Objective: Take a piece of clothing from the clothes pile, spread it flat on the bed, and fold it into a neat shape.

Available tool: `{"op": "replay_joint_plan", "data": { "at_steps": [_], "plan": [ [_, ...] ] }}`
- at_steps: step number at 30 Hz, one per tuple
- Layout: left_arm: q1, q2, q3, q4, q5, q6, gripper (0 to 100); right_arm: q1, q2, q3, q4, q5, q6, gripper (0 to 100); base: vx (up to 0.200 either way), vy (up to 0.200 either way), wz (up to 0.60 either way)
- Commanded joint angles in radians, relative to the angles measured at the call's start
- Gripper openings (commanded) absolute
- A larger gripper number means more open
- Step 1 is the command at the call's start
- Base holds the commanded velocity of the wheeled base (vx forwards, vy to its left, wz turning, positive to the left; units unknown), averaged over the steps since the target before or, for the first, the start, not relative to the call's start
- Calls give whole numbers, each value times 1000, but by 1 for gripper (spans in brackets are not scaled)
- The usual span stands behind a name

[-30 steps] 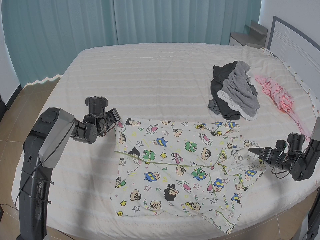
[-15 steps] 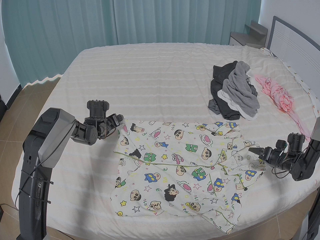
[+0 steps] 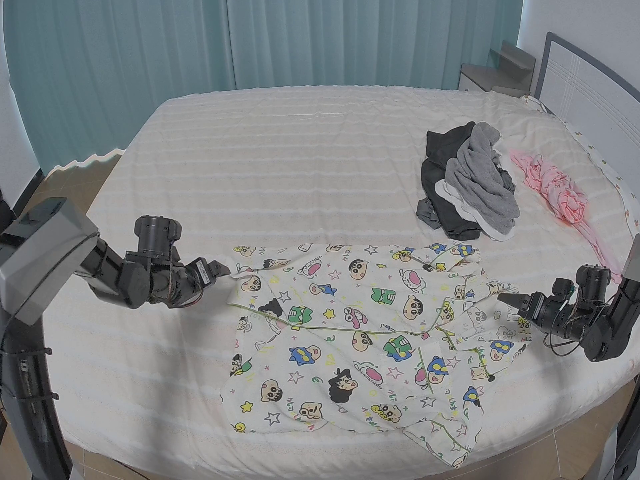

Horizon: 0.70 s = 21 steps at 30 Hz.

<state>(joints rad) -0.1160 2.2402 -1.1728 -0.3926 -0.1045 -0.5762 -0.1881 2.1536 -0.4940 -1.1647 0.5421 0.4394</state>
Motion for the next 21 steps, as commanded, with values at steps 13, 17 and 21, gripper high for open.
{"op": "replay_joint_plan", "data": {
  "at_steps": [13, 17, 21],
  "plan": [
    [-74, -404, 507, -170, -98, -243, 100, 2, -1, 15, -15, 6, 4, 100, 0, 0, 0],
    [-126, -484, 579, -190, -98, -384, 100, 12, -9, 19, -15, 7, 5, 100, 0, 0, 0],
    [-136, -527, 625, -230, -104, -478, 100, 16, -14, 29, -16, 7, 4, 100, 0, 0, 0]
  ]
}}
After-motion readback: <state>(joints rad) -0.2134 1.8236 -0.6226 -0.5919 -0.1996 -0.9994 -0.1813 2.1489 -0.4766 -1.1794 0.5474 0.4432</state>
